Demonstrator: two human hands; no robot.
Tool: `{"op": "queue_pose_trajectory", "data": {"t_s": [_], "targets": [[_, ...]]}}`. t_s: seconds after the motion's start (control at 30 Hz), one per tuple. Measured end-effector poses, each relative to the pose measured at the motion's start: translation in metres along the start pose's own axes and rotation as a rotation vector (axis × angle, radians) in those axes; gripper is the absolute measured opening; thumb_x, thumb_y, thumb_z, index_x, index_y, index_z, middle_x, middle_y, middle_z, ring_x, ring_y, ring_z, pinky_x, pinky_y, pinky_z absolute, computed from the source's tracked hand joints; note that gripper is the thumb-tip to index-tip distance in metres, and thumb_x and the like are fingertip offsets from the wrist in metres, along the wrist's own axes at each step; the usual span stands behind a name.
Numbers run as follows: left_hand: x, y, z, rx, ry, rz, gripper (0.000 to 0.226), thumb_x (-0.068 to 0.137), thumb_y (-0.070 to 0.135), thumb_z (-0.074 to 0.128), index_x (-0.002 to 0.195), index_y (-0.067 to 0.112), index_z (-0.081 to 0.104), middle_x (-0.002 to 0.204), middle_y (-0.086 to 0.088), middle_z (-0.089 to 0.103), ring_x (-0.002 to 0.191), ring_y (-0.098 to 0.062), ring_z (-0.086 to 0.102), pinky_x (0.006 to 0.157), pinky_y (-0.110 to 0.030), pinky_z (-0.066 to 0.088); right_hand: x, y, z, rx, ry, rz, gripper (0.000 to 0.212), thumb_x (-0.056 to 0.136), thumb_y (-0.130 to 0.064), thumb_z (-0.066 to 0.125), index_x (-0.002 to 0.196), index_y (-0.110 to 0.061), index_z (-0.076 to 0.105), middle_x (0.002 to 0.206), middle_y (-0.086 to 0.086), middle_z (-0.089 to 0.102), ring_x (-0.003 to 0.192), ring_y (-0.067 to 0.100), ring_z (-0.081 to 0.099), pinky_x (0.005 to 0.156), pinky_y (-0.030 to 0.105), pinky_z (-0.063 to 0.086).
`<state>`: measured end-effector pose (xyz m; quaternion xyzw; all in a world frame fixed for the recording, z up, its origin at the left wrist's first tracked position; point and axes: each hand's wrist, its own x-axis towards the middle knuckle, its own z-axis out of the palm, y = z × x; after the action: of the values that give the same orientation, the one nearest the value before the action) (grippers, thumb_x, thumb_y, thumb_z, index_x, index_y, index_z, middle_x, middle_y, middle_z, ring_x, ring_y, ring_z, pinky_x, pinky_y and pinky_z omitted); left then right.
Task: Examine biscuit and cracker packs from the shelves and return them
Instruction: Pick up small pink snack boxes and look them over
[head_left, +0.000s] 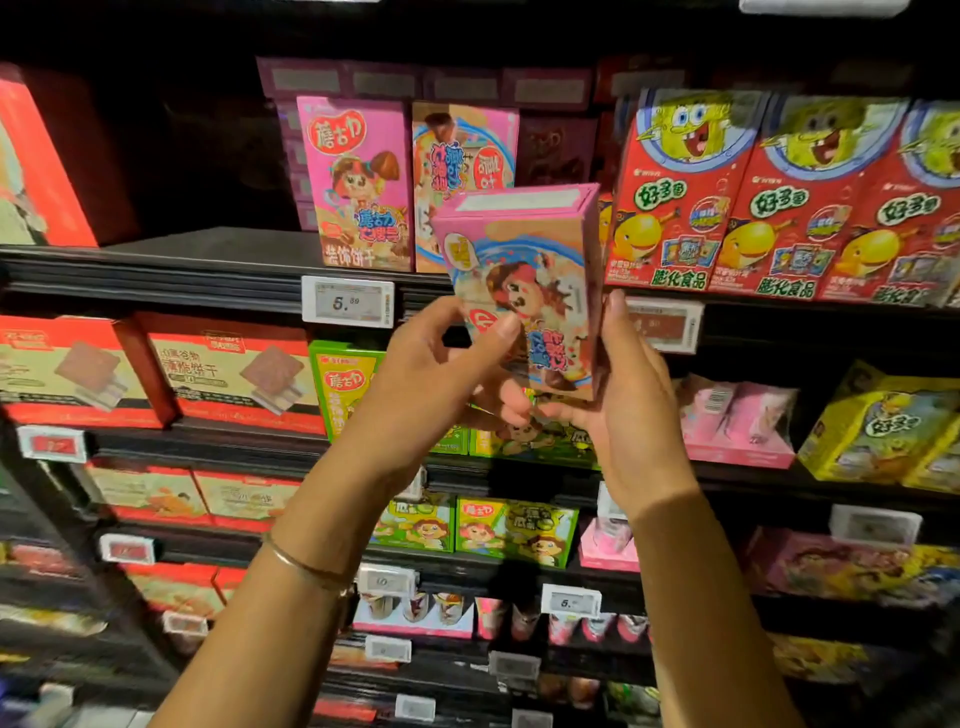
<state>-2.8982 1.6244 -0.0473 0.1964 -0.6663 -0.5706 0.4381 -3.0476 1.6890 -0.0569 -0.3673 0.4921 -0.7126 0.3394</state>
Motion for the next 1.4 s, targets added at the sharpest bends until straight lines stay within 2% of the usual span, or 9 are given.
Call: {"op": "queue_pose_trajectory", "data": {"t_s": [0.2,0.33,0.6,0.73,0.87,1.0,1.1,1.2,1.4], "targets": [[-0.029,-0.040,-0.022,0.006,-0.049,0.131,0.054,0.100,0.004,0.061,0.147,0.029,0.050,0.118,-0.008,0.075,0.111,-0.029,0.068,0.085,-0.042,0.061,-0.019,0.024,-0.021,0.118,-0.199,0.304,0.063,0.084,-0.068,0.057,0.127,-0.023,0.069,0.116,0.012,0.077,0.090,0.030,0.077,0.057,0.040,0.059],[-0.065,-0.076,-0.028,-0.132,0.003,-0.079,0.046,0.104,0.025,0.052,0.149,0.034,0.055,0.138,0.009,0.067,0.128,-0.020,0.064,0.093,-0.034,0.058,-0.034,0.064,-0.033,0.281,-0.234,0.459,0.045,0.083,-0.046,0.063,0.118,-0.020,0.075,0.117,0.013,0.076,0.091,0.028,0.077,0.055,0.035,0.059],[-0.108,-0.114,-0.031,-0.210,0.186,-0.283,0.077,0.093,0.020,0.074,0.159,0.035,0.036,0.119,-0.025,0.074,0.101,-0.031,0.076,0.078,-0.038,0.061,-0.056,0.115,-0.047,0.028,-0.120,0.444,0.059,0.066,-0.037,0.080,0.123,-0.024,0.065,0.118,0.011,0.076,0.107,0.028,0.074,0.077,0.043,0.061],[-0.115,-0.112,-0.022,-0.182,0.208,-0.273,0.071,0.083,0.027,0.085,0.147,0.028,0.054,0.110,-0.008,0.078,0.097,-0.024,0.075,0.076,-0.038,0.060,-0.078,0.118,-0.044,-0.117,-0.196,0.365,0.036,0.076,-0.050,0.081,0.108,-0.035,0.077,0.117,0.001,0.076,0.109,0.015,0.073,0.087,0.031,0.057],[-0.131,-0.107,-0.014,-0.067,0.184,-0.176,0.049,0.082,0.045,0.078,0.130,0.038,0.069,0.122,-0.001,0.076,0.115,-0.024,0.072,0.094,-0.042,0.057,-0.109,0.117,-0.028,-0.223,-0.285,0.373,0.088,0.056,-0.077,0.085,0.128,-0.029,0.069,0.128,0.003,0.073,0.115,0.015,0.068,0.088,0.025,0.054],[-0.157,-0.103,-0.017,-0.094,0.108,-0.194,0.042,0.094,0.047,0.067,0.136,0.046,0.064,0.128,0.007,0.074,0.120,-0.009,0.068,0.094,-0.022,0.053,-0.135,0.116,-0.022,-0.100,-0.300,0.439,0.094,0.057,-0.049,0.093,0.141,-0.029,0.059,0.139,0.006,0.067,0.123,0.022,0.067,0.104,0.044,0.055],[-0.181,-0.103,-0.029,-0.153,-0.025,-0.268,0.057,0.092,0.035,0.075,0.146,0.034,0.055,0.132,-0.004,0.072,0.124,-0.020,0.067,0.096,-0.027,0.054,-0.155,0.110,-0.021,-0.220,-0.442,0.335,0.069,0.069,-0.033,0.085,0.128,-0.055,0.059,0.129,-0.022,0.070,0.118,-0.001,0.066,0.090,0.016,0.054],[-0.200,-0.101,-0.040,-0.158,-0.171,-0.221,0.071,0.089,0.014,0.081,0.151,0.026,0.049,0.144,-0.007,0.063,0.133,-0.023,0.061,0.098,-0.032,0.055,-0.177,0.103,-0.017,-0.344,-0.468,0.214,0.090,0.073,-0.017,0.081,0.118,-0.084,0.041,0.123,-0.054,0.053,0.119,-0.029,0.046,0.089,-0.001,0.042],[-0.222,-0.097,-0.040,-0.268,-0.142,-0.210,0.084,0.081,0.001,0.084,0.154,0.020,0.046,0.142,-0.009,0.062,0.127,-0.024,0.062,0.094,-0.033,0.056,-0.209,0.120,-0.019,-0.449,-0.430,0.099,0.095,0.081,-0.016,0.086,0.140,-0.067,0.032,0.135,-0.048,0.050,0.132,-0.019,0.043,0.096,-0.001,0.037]]}}
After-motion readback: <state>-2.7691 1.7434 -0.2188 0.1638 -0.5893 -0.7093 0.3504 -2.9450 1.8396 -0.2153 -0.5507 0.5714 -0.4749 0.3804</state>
